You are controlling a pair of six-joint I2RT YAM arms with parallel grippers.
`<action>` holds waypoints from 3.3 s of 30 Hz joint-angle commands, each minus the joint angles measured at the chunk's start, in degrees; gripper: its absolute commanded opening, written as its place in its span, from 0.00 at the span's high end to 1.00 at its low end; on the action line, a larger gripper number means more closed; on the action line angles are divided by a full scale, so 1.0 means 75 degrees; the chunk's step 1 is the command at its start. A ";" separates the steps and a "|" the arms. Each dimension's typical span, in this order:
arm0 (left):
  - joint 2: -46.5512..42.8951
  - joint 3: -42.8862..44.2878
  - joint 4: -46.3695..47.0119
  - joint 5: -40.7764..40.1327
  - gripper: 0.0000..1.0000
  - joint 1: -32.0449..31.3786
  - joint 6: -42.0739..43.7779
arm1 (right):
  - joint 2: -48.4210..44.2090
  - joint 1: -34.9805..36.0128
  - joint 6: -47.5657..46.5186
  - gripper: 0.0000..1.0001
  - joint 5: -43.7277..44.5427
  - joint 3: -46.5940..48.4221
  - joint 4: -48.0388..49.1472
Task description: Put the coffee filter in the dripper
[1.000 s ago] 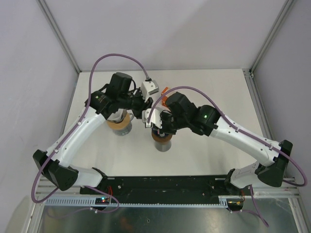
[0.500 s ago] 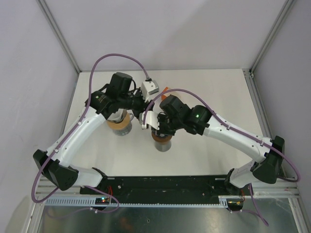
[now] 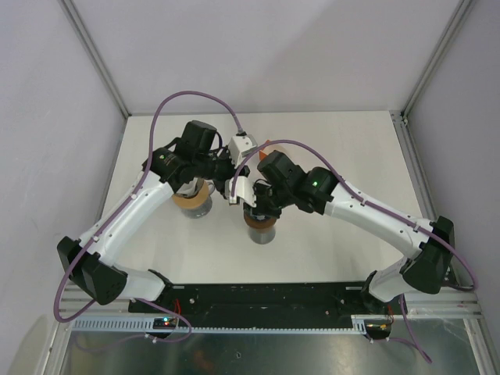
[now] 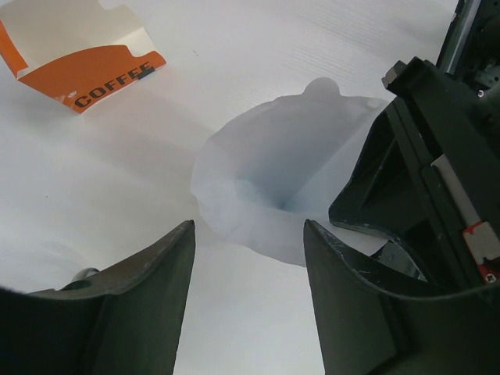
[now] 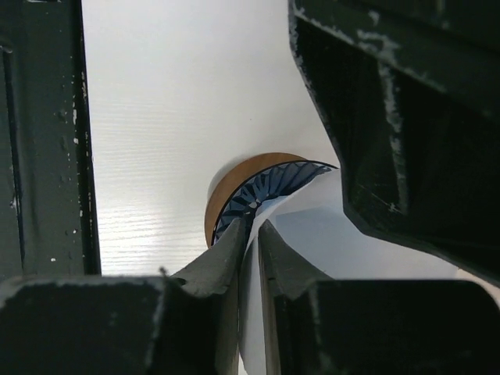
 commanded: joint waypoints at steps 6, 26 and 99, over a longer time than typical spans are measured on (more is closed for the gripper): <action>-0.0062 0.0043 0.0127 -0.0010 0.37 0.0053 0.0176 | 0.0172 -0.0024 0.0089 0.72 -0.0367 0.0108 0.0068; -0.0062 0.0191 0.0126 0.0040 0.35 0.0122 0.0214 | -0.0373 -0.0047 0.0317 0.40 -0.0797 0.0457 0.0199; -0.0881 -0.0454 0.0589 0.0942 0.10 0.3261 -0.1171 | 0.2604 0.0022 0.3362 1.00 0.1625 0.1003 -0.0716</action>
